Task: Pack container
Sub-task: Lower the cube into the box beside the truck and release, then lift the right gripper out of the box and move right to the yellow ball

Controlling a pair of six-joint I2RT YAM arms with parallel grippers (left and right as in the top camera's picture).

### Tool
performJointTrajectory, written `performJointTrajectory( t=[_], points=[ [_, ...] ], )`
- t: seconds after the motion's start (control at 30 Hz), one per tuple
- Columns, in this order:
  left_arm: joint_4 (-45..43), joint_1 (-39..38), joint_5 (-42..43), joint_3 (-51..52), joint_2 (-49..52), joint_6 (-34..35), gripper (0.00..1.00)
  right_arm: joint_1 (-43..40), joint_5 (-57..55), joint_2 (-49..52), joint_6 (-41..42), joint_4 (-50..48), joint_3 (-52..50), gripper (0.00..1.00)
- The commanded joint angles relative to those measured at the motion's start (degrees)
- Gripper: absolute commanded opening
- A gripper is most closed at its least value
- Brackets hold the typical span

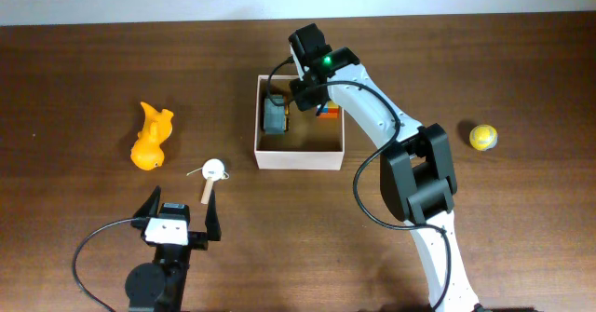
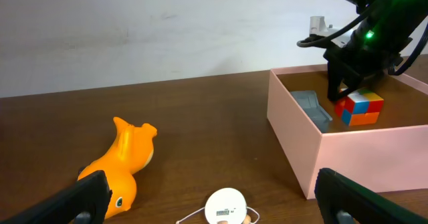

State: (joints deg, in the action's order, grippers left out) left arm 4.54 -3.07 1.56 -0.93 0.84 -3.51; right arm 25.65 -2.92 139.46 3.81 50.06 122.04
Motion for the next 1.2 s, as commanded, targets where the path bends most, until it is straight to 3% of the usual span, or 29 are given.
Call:
performJointTrajectory(
  t=[0.0,0.1,0.2,0.33,0.6,0.9,1.17],
  points=[
    [0.0,0.2,0.6,0.4,-0.5,-0.9,0.99,-0.5,-1.7,0.5,-0.6,0.1,0.9,0.04],
    [0.0,0.2,0.6,0.4,-0.5,-0.9,0.99,-0.4,0.9,0.4,-0.6,0.1,0.9,0.04],
    [0.0,0.2,0.6,0.4,-0.5,-0.9,0.99,0.2,3.1,0.3,-0.6,1.1,1.9,0.14],
    [0.0,0.2,0.6,0.4,-0.5,-0.9,0.99,1.7,4.9,0.3,-2.1,6.4,7.7,0.45],
    [0.0,0.2,0.6,0.4,-0.5,-0.9,0.99,2.1,3.8,0.3,-0.5,24.5,28.3,0.82],
    [0.0,0.2,0.6,0.4,-0.5,-0.9,0.99,-7.7,-1.8,0.3,20.6,44.6,41.6,0.83],
    [0.0,0.2,0.6,0.4,-0.5,-0.9,0.99,-19.6,5.2,0.3,21.1,47.3,41.1,0.83]
  ],
)
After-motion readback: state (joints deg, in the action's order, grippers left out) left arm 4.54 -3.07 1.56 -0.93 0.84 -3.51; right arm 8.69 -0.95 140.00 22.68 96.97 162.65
